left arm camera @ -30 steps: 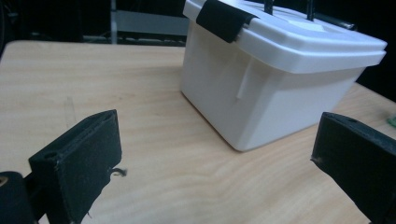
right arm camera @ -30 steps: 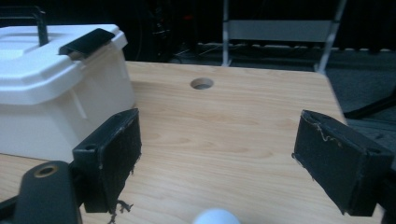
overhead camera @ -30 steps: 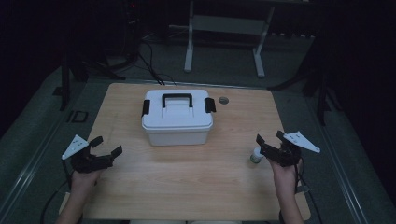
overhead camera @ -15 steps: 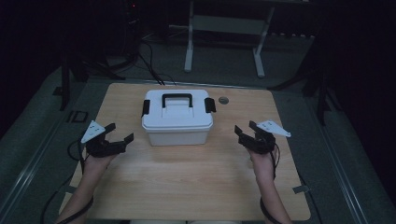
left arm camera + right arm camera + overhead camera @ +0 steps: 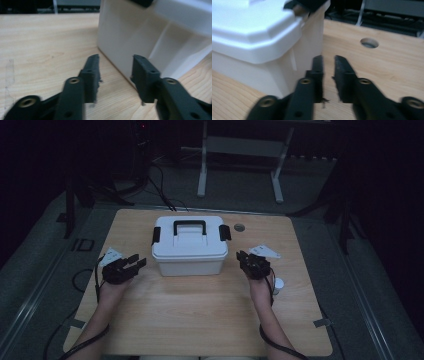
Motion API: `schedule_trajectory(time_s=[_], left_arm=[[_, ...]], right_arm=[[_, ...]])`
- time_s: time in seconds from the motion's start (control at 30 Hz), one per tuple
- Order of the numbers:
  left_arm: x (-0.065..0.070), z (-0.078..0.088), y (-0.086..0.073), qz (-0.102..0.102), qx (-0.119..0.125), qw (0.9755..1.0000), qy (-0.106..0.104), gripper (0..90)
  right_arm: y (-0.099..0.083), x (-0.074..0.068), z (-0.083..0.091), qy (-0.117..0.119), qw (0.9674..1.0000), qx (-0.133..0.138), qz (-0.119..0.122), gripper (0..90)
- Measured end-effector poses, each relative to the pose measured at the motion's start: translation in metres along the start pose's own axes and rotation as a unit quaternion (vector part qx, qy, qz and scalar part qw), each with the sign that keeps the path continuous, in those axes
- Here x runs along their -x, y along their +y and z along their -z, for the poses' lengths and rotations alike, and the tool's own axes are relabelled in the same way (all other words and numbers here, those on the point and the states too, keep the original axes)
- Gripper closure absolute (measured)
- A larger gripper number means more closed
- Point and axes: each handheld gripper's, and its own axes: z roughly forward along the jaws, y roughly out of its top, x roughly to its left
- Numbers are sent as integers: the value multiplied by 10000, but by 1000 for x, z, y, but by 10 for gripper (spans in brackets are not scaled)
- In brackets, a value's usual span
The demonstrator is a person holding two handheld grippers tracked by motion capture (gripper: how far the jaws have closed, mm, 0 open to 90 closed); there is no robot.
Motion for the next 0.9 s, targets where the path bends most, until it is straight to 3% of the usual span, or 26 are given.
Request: schedule_trajectory(time_s=[0.03, 0.1, 0.17, 0.2, 0.3, 0.33, 0.43, 0.53, 0.63, 0.7, 0.77, 0.87, 0.9], left_arm=[[-1, -7, -1, 49, -143, 9999, -21, 653], [-1, -10, -2, 44, -179, 9998, 17, 699], [-1, -16, -2, 115, -262, 9996, -87, 724], [2, -22, -2, 39, -311, 9995, -62, 754], [2, -27, -1, 73, -307, 9994, -133, 826], [2, -29, 0, 104, -298, 9993, -174, 828], [5, -34, 3, 205, -198, 9993, -244, 829], [11, -38, 6, 103, -152, 9996, -237, 870], [17, -44, 11, 8, -199, 9990, -395, 890], [18, -45, 11, -13, -197, 9992, -334, 892], [18, -45, 11, 83, -195, 9986, -488, 893], [20, -44, 11, -10, -194, 9987, -480, 894], [21, -43, 10, 42, -201, 9985, -509, 894]], right_arm=[[-3, -2, -9, 27, 10000, -81, -3, 870], [-6, -5, -17, 38, 9999, -159, 32, 893], [-7, -5, -21, 76, 9998, -199, 45, 896], [-10, -6, -28, 103, 9997, -243, -12, 897], [-11, -7, -34, 121, 9995, -292, -82, 898], [-12, -7, -40, 177, 9991, -311, -208, 898], [-13, -7, -48, 217, 9988, -349, -279, 897], [-12, -9, -52, 261, 9987, -359, -255, 898], [-10, -16, -57, 348, 9985, -380, -194, 899], [-9, -17, -58, 334, 9986, -369, -199, 899], [-9, -17, -58, 356, 9982, -384, -290, 900], [-10, -19, -58, 329, 9981, -411, -308, 900], [-11, -18, -57, 362, 9979, -410, -347, 900]])
